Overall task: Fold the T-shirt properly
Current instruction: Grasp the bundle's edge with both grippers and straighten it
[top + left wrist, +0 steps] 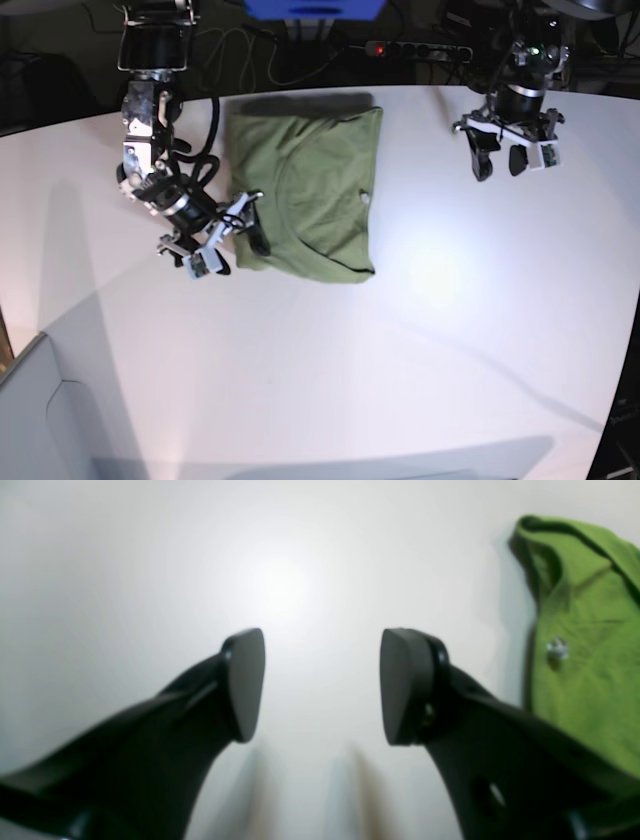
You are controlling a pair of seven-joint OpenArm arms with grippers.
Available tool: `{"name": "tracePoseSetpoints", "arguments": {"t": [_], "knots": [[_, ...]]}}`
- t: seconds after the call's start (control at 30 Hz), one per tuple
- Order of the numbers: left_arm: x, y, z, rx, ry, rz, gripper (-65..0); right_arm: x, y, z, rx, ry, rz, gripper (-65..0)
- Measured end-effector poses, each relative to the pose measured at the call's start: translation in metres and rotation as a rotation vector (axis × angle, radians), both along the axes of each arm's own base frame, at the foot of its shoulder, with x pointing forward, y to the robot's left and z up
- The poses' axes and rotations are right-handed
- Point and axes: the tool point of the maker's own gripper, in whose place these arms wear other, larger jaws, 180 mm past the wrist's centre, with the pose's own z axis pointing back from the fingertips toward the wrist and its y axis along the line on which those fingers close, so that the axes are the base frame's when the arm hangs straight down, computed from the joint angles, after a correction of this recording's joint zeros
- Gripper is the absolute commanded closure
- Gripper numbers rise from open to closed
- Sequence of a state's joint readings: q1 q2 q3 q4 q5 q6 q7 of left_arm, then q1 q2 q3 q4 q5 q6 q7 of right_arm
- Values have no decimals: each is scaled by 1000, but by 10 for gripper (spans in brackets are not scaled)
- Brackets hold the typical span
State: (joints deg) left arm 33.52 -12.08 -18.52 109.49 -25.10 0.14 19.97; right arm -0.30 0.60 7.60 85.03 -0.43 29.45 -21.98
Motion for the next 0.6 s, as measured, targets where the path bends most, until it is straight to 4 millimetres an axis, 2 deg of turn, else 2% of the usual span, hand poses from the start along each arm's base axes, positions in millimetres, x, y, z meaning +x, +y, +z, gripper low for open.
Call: {"name": "tracePoseSetpoints", "arguments": {"t": [0.1, 0.2, 0.3, 0.4, 0.5, 0.6], "knots": [[-1, 0, -1, -2, 4, 0, -353, -4, -16, 24, -2, -70, -53, -426], [-1, 0, -1, -2, 3, 0, -353, -20, -23, 26, -30, -66, -63, -421], [-1, -2, -1, -5, 4, -2, -353, -46, -17, 21, -30, -41, -46, -418], [-1, -12, -4, -21, 10, -25, -353, -75, 2, 14, -16, 5, -6, -400], [-1, -18, -5, -31, 12, -37, -353, -91, 18, 13, 30, 28, 2, -395], [-1, -21, -7, -37, 17, -44, -353, -107, 19, 3, 30, 70, 4, -393]]}}
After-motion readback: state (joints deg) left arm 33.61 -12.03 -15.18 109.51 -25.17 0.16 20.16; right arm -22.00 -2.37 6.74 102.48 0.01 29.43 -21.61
